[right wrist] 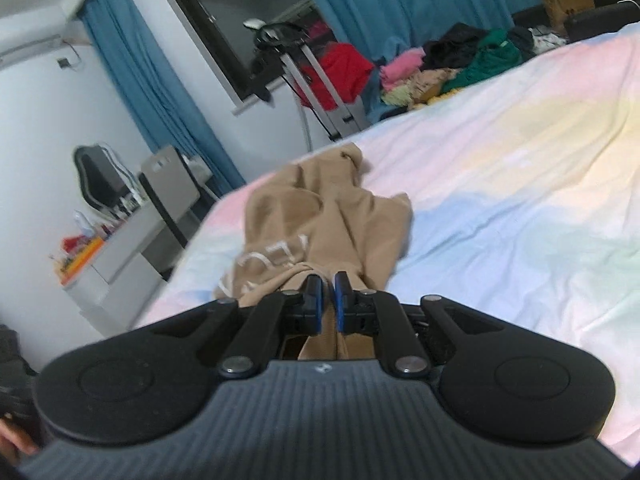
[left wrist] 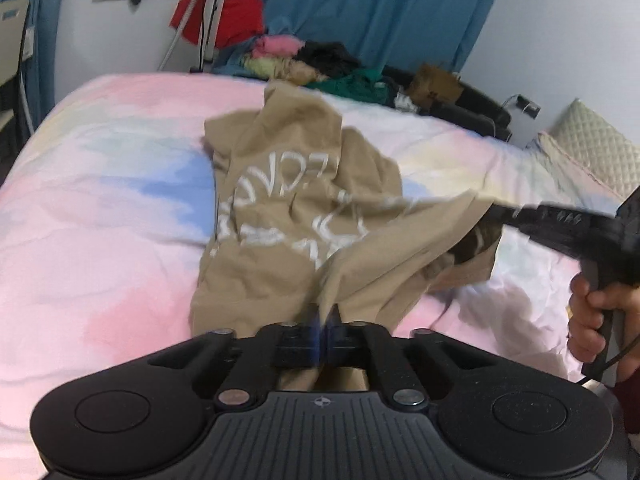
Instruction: Fold clothes
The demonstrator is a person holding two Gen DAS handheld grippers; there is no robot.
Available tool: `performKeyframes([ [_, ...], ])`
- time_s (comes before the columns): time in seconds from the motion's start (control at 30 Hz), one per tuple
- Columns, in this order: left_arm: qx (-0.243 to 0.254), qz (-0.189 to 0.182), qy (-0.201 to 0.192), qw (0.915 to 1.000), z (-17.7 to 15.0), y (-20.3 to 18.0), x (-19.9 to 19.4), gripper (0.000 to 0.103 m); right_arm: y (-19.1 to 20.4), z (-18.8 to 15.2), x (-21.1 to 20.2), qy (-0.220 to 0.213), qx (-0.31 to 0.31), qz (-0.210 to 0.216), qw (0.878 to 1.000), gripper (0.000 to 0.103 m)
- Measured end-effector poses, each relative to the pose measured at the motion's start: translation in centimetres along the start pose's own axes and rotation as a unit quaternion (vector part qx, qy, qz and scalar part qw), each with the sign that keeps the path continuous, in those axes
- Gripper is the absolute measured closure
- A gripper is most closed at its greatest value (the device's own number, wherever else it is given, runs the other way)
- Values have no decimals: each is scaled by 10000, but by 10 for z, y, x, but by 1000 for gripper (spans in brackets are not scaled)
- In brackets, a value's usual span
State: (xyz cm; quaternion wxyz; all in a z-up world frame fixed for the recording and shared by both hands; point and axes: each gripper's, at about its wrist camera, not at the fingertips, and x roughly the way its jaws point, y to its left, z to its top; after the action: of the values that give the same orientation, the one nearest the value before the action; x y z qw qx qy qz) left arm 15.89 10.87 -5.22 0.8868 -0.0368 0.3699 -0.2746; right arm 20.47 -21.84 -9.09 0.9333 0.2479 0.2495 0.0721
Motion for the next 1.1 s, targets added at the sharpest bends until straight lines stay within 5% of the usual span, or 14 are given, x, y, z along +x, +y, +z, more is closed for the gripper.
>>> performKeyframes([
  [0.1, -618, -602, -609, 9944, 6, 17, -22, 101, 2, -5, 8, 215, -250, -268, 9991, 91],
  [0.2, -1232, -1116, -1094, 9800, 8, 35, -38, 101, 7, -14, 20, 631, -562, -403, 9956, 87],
  [0.3, -1765, -1347, -1307, 9663, 5, 53, -42, 101, 17, -27, 33, 1075, -1091, -624, 9862, 65],
  [0.47, -2271, -1284, -1493, 9537, 7, 80, -43, 101, 29, -42, 35, 1108, -1863, -1001, 9711, 65],
  [0.57, -2317, -853, -1460, 9580, 10, 92, -35, 101, 36, -51, 35, 1099, -2300, -1217, 9593, 66],
  [0.67, -2338, -178, -1090, 9660, 11, 102, -16, 101, 33, -35, 16, 534, -1793, -669, 9801, 87],
  [0.8, -2091, 490, -410, 9758, 9, 104, 14, 89, 26, -19, -6, -398, -1102, 131, 9930, 88],
  [0.87, -1907, 756, -106, 9787, 9, 99, 24, 86, 28, -17, -5, -514, -1014, 206, 9933, 88],
  [1.03, -883, 1604, -297, 9826, 18, 64, 4, 58, 19, -14, 8, -400, -639, 173, 9970, 88],
  [1.1, -399, 1903, -463, 9798, 17, 45, -12, 55, 15, -11, 12, -320, -445, 159, 9984, 88],
])
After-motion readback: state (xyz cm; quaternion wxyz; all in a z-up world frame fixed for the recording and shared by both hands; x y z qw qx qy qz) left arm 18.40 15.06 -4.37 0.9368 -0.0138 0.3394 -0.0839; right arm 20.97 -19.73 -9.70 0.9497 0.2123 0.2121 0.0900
